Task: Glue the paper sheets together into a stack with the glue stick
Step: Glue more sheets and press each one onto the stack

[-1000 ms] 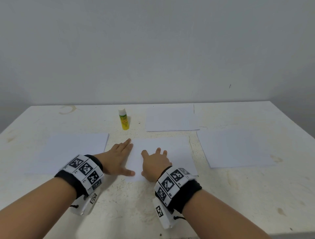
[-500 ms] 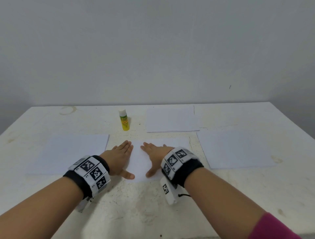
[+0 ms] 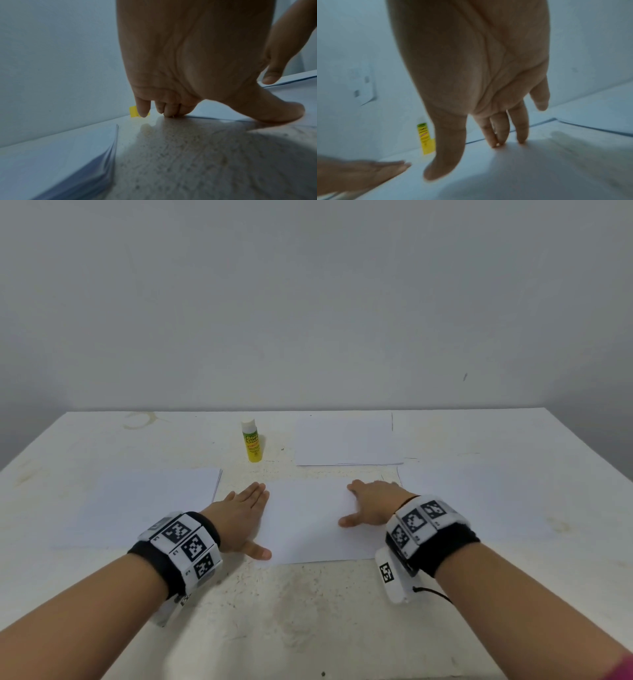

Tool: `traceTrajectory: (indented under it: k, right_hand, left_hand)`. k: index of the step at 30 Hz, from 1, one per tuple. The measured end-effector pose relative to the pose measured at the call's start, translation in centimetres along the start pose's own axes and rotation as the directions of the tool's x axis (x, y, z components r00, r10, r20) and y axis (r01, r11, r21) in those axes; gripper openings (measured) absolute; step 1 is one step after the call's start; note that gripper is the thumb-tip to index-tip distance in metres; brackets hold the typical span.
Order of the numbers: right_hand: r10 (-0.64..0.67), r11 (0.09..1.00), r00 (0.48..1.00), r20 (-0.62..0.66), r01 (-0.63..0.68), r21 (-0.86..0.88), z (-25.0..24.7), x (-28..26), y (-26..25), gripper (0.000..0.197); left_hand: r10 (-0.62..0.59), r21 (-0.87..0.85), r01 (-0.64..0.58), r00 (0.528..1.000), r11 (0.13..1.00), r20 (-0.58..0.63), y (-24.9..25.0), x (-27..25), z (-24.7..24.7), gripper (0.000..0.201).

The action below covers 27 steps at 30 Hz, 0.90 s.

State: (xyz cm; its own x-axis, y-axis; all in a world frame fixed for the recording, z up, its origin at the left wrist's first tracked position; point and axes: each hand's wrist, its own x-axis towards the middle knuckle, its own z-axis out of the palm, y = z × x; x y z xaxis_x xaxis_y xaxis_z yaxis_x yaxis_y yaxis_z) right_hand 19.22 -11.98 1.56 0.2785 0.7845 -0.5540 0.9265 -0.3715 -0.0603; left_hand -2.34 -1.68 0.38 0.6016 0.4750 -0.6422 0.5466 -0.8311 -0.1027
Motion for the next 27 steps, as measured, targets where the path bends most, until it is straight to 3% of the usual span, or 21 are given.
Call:
traceTrajectory:
  k: [3, 9, 13, 18, 24, 27]
  right_hand:
    - [0.028, 0.998, 0.997, -0.077, -0.032, -0.061, -0.1, 0.1, -3.4, 0.081]
    - [0.053, 0.970, 0.998, -0.031, -0.059, -0.237, 1.3, 1.0, -8.2, 0.113]
    - [-0.010, 0.973, 0.993, -0.116, -0.017, -0.231, 1.7, 1.2, -5.8, 0.099]
    - [-0.034, 0.967, 0.999, -0.040, 0.023, -0.254, 1.7, 0.3, -1.5, 0.131]
    - [0.057, 0.975, 0.998, -0.026, -0.061, -0.215, 2.2, 0.3, 2.7, 0.141]
    - [0.084, 0.968, 0.996, -0.009, -0.084, -0.236, 1.8, 0.1, 3.2, 0.143]
  left_hand:
    - [-0.001, 0.003, 0.001, 1.000, 1.000, 0.005, 0.1, 0.1, -0.1, 0.145]
    - [-0.009, 0.010, 0.008, 1.000, 1.000, 0.010, 0.1, 0.1, -0.1, 0.146]
    - [-0.008, 0.004, 0.008, 1.000, 1.000, 0.011, 0.1, 0.1, -0.1, 0.144]
    - [-0.002, 0.011, 0.002, 1.000, 1.000, 0.011, -0.1, 0.3, 0.1, 0.144]
    - [-0.010, 0.005, 0.010, 1.000, 1.000, 0.009, -0.2, 0.4, 0.2, 0.143]
    - [-0.022, -0.001, 0.022, 1.000, 1.000, 0.003, -0.3, 0.5, 0.4, 0.130]
